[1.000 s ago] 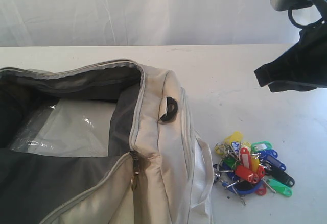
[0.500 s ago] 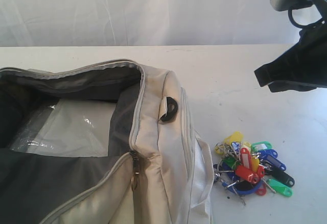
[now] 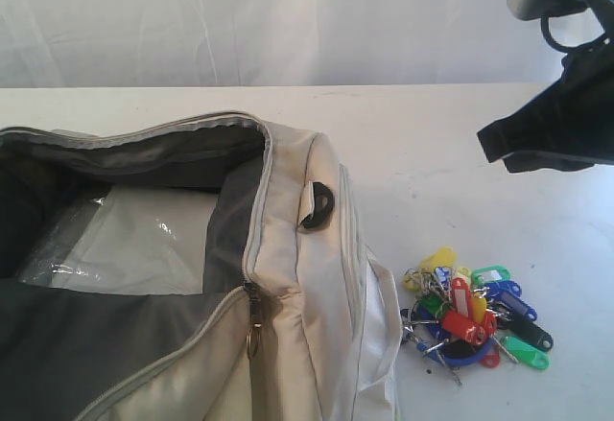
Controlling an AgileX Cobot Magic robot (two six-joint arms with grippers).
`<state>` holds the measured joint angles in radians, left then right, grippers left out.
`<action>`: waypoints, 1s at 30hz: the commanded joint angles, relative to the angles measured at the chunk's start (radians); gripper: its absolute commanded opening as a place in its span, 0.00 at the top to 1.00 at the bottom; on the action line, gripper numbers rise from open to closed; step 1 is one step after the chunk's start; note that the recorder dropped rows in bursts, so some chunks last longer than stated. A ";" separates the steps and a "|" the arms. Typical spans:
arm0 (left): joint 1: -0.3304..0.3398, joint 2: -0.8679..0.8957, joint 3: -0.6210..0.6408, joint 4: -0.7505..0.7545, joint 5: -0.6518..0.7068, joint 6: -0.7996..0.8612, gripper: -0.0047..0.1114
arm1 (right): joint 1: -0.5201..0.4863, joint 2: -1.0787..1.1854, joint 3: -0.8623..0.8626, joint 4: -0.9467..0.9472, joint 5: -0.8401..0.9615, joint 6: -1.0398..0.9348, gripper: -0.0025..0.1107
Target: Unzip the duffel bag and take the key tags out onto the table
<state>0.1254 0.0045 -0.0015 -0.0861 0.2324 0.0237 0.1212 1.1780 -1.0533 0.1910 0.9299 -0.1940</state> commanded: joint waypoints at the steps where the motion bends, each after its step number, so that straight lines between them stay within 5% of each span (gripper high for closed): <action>1: 0.003 -0.004 0.002 -0.002 0.001 0.004 0.96 | -0.001 -0.089 -0.002 0.002 -0.014 0.000 0.97; 8: 0.002 -0.004 0.002 -0.002 -0.001 0.004 0.96 | -0.013 -0.388 -0.002 0.002 -0.018 0.000 0.97; 20: 0.002 -0.004 0.002 -0.002 -0.001 0.004 0.96 | -0.230 -0.837 0.006 0.000 -0.021 0.000 0.97; 30: 0.002 -0.004 0.002 -0.002 -0.001 0.004 0.96 | -0.343 -1.038 0.296 -0.001 -0.161 0.000 0.97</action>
<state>0.1254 0.0045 -0.0015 -0.0861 0.2324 0.0261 -0.2122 0.1672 -0.8535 0.1969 0.8121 -0.1940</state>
